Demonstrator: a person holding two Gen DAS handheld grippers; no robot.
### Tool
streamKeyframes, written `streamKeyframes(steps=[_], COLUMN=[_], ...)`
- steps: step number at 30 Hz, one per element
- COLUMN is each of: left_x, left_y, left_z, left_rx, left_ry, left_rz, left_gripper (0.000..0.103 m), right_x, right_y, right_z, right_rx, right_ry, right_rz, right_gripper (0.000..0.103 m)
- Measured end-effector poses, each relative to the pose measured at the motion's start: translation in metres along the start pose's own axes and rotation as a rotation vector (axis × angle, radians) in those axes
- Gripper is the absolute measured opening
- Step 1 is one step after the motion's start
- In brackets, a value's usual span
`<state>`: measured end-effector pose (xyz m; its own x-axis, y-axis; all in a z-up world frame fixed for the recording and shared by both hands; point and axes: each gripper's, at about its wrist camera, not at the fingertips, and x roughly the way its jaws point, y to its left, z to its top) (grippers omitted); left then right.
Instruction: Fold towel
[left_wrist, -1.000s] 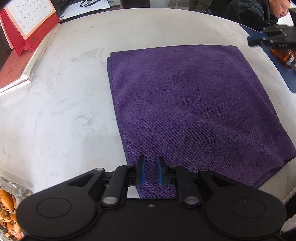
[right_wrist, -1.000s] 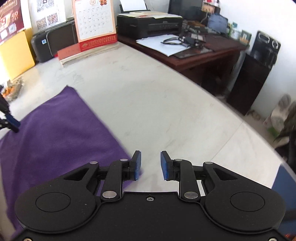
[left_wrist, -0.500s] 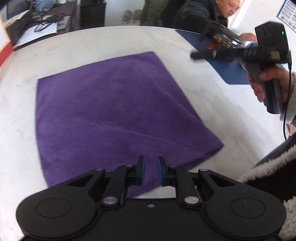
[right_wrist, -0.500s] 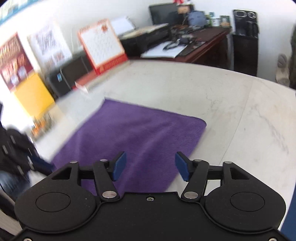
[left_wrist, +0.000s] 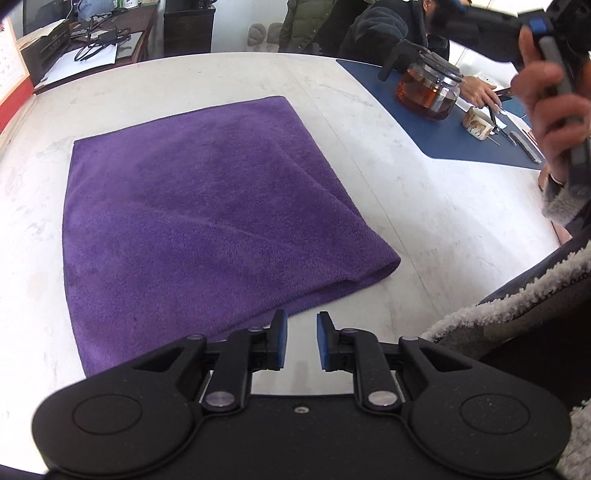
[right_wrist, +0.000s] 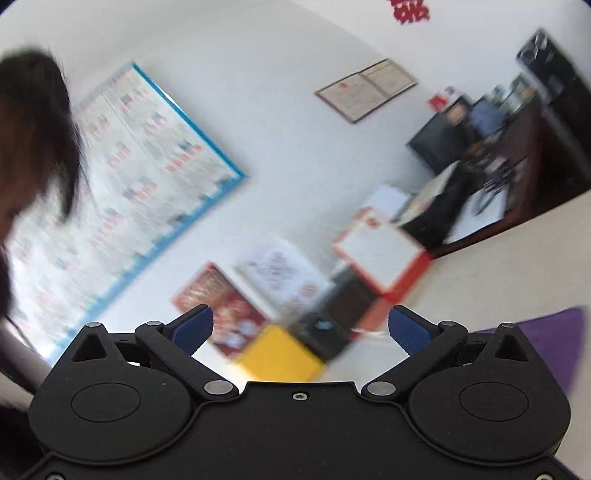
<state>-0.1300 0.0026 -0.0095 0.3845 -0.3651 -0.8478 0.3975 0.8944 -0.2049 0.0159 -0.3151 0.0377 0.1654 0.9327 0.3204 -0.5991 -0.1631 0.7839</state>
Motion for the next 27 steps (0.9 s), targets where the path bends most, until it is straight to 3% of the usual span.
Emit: streamKeyframes(steps=[3,5,7,10,11,13,14,16,17,20,23,25,27], left_x=[-0.003,-0.006,-0.006,-0.003,0.000,0.005,0.009,0.015,0.019,0.030,0.039,0.046,0.052], left_y=[-0.003,-0.004,-0.005,-0.005,-0.006,-0.009,-0.012,-0.016,-0.016,-0.016,-0.014,-0.012,-0.008], left_z=[-0.004,-0.005,-0.006,-0.005,-0.004,-0.001,0.000,0.002,0.003,0.008,0.012,0.014,0.016], left_rx=[-0.013,-0.023,-0.032,-0.034,-0.029,-0.007,0.012,0.047,0.060,0.094,0.128,0.161,0.180], left_ry=[0.004,-0.002,-0.013,-0.039,-0.046,-0.063,-0.070,-0.081,-0.084,-0.098,-0.102,-0.089,-0.075], left_rz=[0.008,0.009,0.008,0.002,-0.002,-0.006,-0.006,-0.008,-0.013,-0.023,-0.022,-0.010,-0.006], left_gripper=[0.018,0.018,0.018,0.018,0.018,0.018,0.018,0.018,0.018,0.018,0.018,0.018,0.018], right_x=[-0.008,-0.009,-0.002,0.009,0.013,0.016,0.019,0.028,0.032,0.045,0.061,0.070,0.074], right_y=[-0.012,-0.012,-0.003,0.021,0.025,0.014,0.001,-0.018,-0.022,-0.020,-0.029,-0.043,-0.060], right_z=[0.006,0.012,0.022,0.026,0.027,0.028,0.029,0.028,0.027,0.013,-0.011,-0.032,-0.047], right_rx=[0.102,0.082,0.023,-0.165,-0.182,-0.082,0.008,0.090,0.091,-0.157,-0.475,-0.654,-0.769], right_ry=[-0.136,-0.208,-0.201,-0.189,-0.180,-0.172,-0.142,-0.053,-0.019,0.072,0.229,0.375,0.491], right_rz=[0.276,0.329,0.209,-0.080,-0.127,-0.098,-0.038,-0.012,-0.070,-0.576,-0.983,-1.161,-1.280], right_gripper=[0.103,0.103,0.103,0.103,0.103,0.103,0.103,0.103,0.103,0.103,0.103,0.103,0.103])
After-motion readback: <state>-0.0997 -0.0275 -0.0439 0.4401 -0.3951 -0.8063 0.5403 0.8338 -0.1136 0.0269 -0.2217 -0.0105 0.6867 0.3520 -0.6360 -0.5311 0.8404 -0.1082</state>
